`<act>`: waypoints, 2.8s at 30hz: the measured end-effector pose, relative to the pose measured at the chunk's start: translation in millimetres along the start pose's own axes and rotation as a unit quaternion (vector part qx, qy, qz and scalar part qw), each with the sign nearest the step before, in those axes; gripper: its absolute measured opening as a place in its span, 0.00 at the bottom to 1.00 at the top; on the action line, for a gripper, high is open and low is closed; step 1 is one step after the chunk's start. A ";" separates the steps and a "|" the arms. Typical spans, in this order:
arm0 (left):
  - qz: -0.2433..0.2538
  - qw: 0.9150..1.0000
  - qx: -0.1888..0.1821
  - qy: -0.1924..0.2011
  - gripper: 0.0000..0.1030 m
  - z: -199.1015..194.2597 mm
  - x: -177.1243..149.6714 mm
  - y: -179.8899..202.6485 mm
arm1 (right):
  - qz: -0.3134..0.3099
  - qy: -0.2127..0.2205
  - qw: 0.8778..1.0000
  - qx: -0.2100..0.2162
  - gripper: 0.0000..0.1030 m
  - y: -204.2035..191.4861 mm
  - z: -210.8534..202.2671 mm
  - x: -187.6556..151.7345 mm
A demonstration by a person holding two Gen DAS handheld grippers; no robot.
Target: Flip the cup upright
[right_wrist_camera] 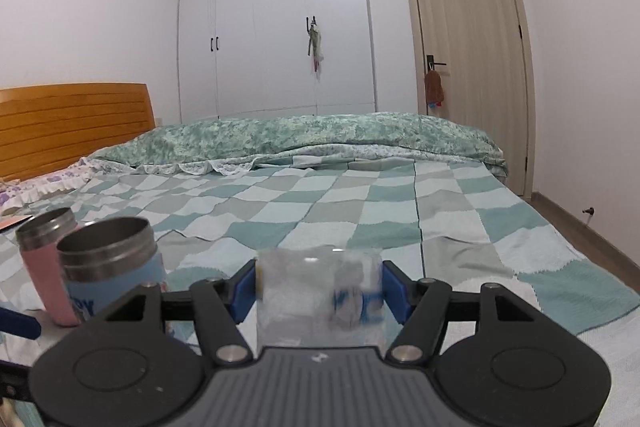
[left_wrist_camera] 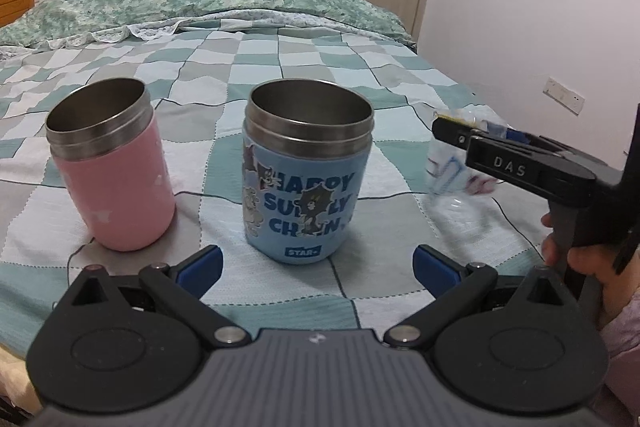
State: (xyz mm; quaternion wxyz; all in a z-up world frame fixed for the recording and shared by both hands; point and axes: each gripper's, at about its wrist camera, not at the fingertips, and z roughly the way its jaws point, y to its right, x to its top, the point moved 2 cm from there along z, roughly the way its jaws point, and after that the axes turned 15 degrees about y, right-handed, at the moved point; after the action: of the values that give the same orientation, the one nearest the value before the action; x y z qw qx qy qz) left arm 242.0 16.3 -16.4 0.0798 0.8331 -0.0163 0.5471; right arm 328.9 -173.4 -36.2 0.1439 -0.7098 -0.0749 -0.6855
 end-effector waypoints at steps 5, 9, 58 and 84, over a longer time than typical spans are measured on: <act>0.000 1.000 0.001 -0.003 1.00 -2.9 -2.5 2.6 | -0.001 0.003 1.000 0.002 0.62 0.8 -5.6 -1.8; 0.000 1.000 0.002 -0.004 1.00 -5.2 -4.9 5.0 | -0.011 -0.008 1.000 0.001 0.62 -2.6 -6.6 -6.6; 0.011 0.967 0.038 0.250 1.00 -212.3 -61.2 7.4 | -0.003 0.051 0.997 -0.061 1.00 -89.9 -265.4 23.6; 0.014 0.968 0.037 0.248 1.00 -214.0 -64.4 8.8 | -0.001 0.053 0.997 -0.062 1.00 -90.5 -266.2 22.3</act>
State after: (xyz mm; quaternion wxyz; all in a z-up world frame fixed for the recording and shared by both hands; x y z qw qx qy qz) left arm 20.7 35.9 8.9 0.0431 0.6736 0.0123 0.7378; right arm 49.1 -171.5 0.3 0.1030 -0.6802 -0.0255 -0.7253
